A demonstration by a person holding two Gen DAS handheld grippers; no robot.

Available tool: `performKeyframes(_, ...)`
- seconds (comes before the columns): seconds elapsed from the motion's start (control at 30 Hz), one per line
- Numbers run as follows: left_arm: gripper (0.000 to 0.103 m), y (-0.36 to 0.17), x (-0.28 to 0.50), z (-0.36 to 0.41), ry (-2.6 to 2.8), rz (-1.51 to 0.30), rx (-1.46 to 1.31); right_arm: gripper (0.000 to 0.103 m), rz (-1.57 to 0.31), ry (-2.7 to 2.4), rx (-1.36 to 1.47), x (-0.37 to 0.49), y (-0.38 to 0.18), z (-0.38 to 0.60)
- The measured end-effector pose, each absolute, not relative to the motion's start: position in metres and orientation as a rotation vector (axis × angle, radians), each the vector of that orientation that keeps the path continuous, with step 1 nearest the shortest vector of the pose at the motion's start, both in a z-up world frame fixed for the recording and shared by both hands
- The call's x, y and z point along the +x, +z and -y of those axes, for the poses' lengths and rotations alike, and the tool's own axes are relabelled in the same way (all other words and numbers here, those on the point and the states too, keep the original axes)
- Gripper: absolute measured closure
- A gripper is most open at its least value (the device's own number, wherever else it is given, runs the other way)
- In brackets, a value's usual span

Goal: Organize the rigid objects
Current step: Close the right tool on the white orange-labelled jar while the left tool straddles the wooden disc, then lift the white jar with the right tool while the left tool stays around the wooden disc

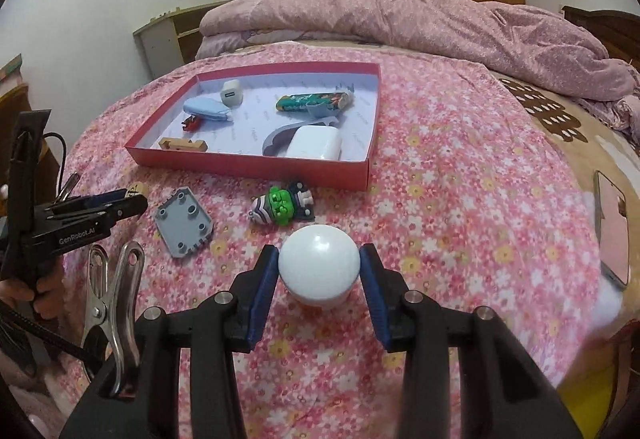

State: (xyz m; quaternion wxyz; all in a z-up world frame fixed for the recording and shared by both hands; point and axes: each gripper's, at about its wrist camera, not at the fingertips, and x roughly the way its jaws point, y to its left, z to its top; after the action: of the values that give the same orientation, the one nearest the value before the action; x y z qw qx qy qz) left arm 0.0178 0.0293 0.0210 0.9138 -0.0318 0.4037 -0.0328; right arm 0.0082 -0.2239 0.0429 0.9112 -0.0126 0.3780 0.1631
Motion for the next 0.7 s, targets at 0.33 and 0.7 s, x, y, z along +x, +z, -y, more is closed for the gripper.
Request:
performKeyframes(0.33, 0.06, 0.019, 0.018, -0.022, -0.067, -0.824, -0.014, 0.06, -0.789, 0.32, 0.012, 0.01, 0.028, 0.221)
performKeyframes(0.7, 0.059, 0.018, 0.019, -0.019, -0.053, -0.805, 0.011, 0.059, -0.771, 0.305, 0.015, 0.008, 0.013, 0.22)
